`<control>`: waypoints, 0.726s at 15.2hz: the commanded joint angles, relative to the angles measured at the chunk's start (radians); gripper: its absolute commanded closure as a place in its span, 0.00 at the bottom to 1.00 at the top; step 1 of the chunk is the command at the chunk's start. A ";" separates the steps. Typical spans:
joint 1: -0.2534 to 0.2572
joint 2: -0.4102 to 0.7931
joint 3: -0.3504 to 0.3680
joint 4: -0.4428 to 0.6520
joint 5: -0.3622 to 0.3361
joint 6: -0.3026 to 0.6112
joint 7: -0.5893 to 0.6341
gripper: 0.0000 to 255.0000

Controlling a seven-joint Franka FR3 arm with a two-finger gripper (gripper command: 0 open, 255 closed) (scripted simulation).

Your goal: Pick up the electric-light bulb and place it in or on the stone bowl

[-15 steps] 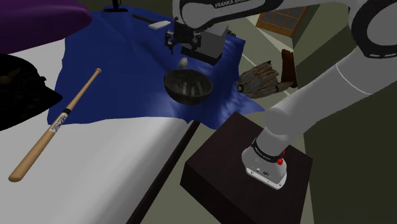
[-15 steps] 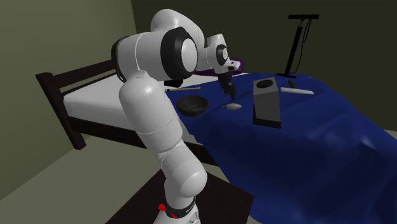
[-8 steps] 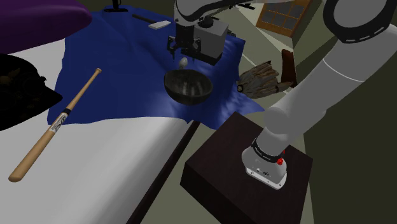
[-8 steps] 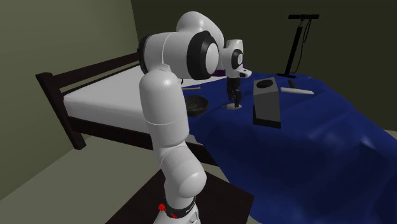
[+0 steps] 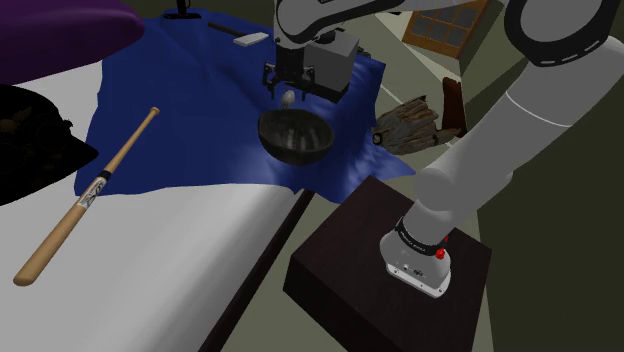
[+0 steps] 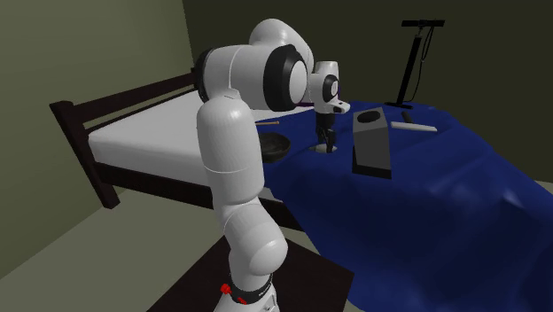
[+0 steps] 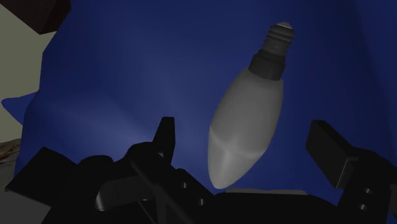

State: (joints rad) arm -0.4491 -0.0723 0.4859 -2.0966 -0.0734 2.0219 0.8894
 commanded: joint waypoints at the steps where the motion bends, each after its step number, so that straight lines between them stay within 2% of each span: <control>1: 0.000 0.000 0.000 0.000 0.000 0.000 0.000 0.00; 2: 0.000 0.000 0.000 0.000 0.000 0.000 0.000 0.00; 3: 0.000 0.000 0.000 0.000 0.000 0.000 0.000 1.00; 11: 0.000 0.000 0.000 0.000 0.000 0.000 0.000 1.00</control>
State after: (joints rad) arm -0.4490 -0.0724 0.4860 -2.0966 -0.0734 2.0222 0.8894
